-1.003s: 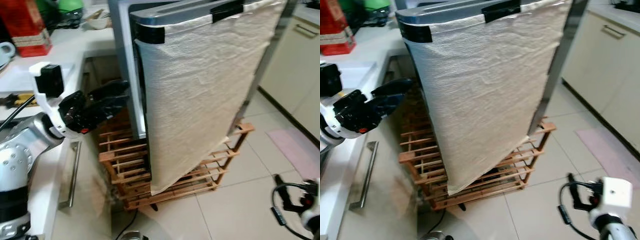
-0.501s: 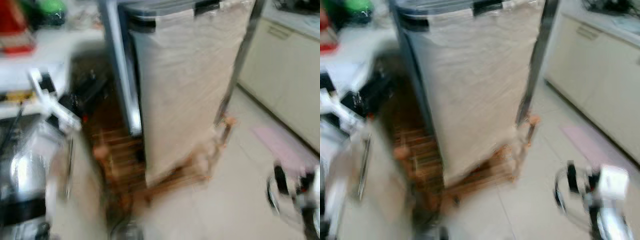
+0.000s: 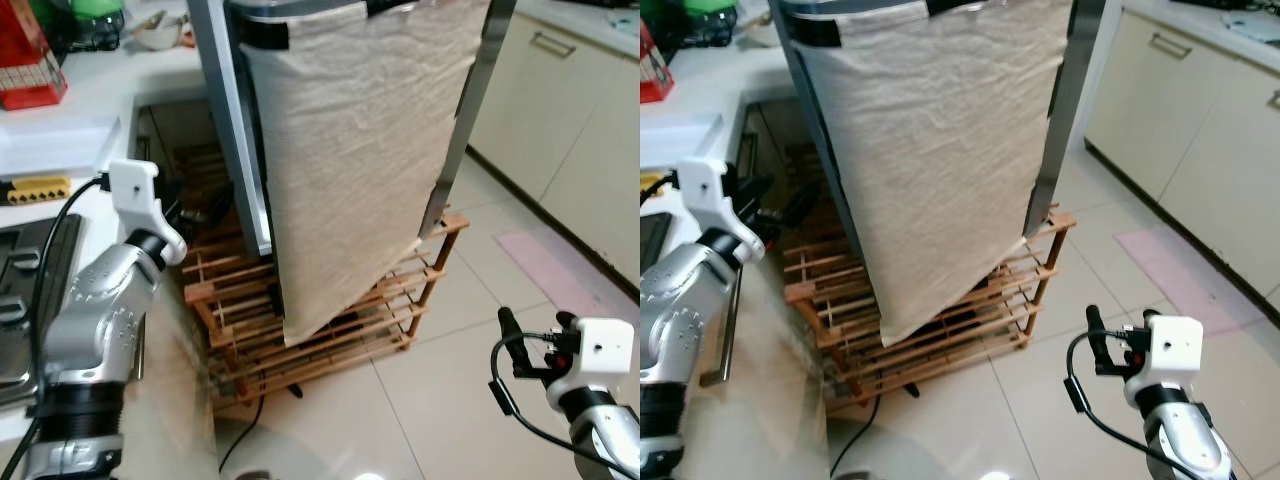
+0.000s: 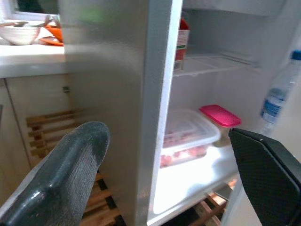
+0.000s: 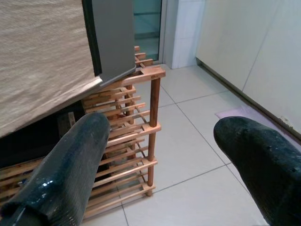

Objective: Restocking fridge

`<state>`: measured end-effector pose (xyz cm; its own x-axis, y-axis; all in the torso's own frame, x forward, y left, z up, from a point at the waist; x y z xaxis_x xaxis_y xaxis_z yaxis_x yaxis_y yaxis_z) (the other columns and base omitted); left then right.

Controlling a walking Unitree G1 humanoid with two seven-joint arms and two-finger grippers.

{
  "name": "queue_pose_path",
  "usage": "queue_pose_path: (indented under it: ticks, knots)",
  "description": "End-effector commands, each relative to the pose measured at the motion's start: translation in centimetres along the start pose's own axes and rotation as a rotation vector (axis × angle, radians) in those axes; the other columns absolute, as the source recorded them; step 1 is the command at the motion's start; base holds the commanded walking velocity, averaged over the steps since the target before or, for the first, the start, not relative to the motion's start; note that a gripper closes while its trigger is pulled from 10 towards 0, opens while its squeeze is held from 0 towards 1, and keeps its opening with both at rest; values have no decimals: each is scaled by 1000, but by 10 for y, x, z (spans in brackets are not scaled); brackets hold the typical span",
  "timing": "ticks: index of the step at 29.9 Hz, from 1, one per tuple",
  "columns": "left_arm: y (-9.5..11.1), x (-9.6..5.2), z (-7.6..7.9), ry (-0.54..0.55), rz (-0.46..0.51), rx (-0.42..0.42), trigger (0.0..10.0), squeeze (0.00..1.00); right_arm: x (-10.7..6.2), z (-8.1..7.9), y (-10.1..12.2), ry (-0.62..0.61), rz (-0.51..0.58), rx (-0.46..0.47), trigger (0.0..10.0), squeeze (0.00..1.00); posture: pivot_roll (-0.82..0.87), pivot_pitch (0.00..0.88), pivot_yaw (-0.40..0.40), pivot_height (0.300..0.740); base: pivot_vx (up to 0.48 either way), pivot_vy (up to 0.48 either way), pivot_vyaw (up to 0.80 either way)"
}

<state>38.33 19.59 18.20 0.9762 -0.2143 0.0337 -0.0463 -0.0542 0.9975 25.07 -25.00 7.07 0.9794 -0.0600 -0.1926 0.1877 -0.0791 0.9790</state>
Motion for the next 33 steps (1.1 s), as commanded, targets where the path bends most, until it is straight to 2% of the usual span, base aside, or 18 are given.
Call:
queue_pose_path:
  ticks: [1, 6, 7, 8, 12, 13, 14, 21, 29, 30, 33]
  knots:
    - [1, 6, -2, 28, -4, 39, 10000, 0, 1, -8, 7, 32, 22, -8, 10000, 0, 84, 16, 34, 740, 0, 0, 0]
    - [6, 14, 8, -7, 10, 63, 10000, 0, -2, -27, 7, 145, 8, -61, 10000, 0, 75, 14, 43, 740, 0, 0, 0]
    - [7, 14, 13, -37, 22, 74, 10000, 0, -8, -45, 9, 257, 2, -67, 10000, 0, 75, 14, 43, 740, 0, 0, 0]
    - [7, 14, 16, -56, 24, 71, 10000, 0, -12, -55, 11, 315, 1, -56, 10000, 0, 73, 15, 48, 740, 0, 0, 0]
    - [9, 10, 32, -165, 46, 71, 10000, 0, -28, -85, 15, 513, -16, -64, 10000, 0, 76, 16, 49, 740, 0, 0, 0]
    - [9, 10, 32, -165, 46, 71, 10000, 0, -28, -85, 15, 513, -16, -64, 10000, 0, 76, 16, 49, 740, 0, 0, 0]
    - [11, 7, 43, -232, 58, 76, 10000, 0, -36, -92, 15, 586, -38, -81, 10000, 0, 76, 16, 47, 740, 0, 0, 0]
    - [14, -1, 61, -356, 80, 89, 10000, 0, -43, -88, 16, 645, -71, -115, 10000, 0, 74, 16, 45, 740, 0, 0, 0]
    - [13, -7, 66, -435, 72, 88, 10000, 0, -60, -94, 16, 773, -134, -137, 10000, 0, 67, 10, 41, 740, 0, 0, 0]
    - [13, -11, 71, -477, 71, 90, 10000, 0, -64, -90, 11, 778, -159, -151, 10000, 0, 67, 10, 41, 740, 0, 0, 0]
    - [19, -22, 87, -593, 80, 27, 10000, 0, -60, -71, 4, 689, -172, -161, 10000, 0, 63, 5, 37, 740, 0, 0, 0]
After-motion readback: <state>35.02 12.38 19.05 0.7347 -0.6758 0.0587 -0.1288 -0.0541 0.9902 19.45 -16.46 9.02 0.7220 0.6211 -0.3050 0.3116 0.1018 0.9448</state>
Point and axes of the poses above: a point about 5 cm out from each wrist's last joint towards the gripper, its own x axis pointing out of the wrist towards the gripper, its own y axis along the axis of the wrist's last joint, z = x × y, the point moved 6 cm from there along x, pointing out of the wrist towards the gripper, and after that the axes turned 7 degrees about x, right-handed, at the moved point
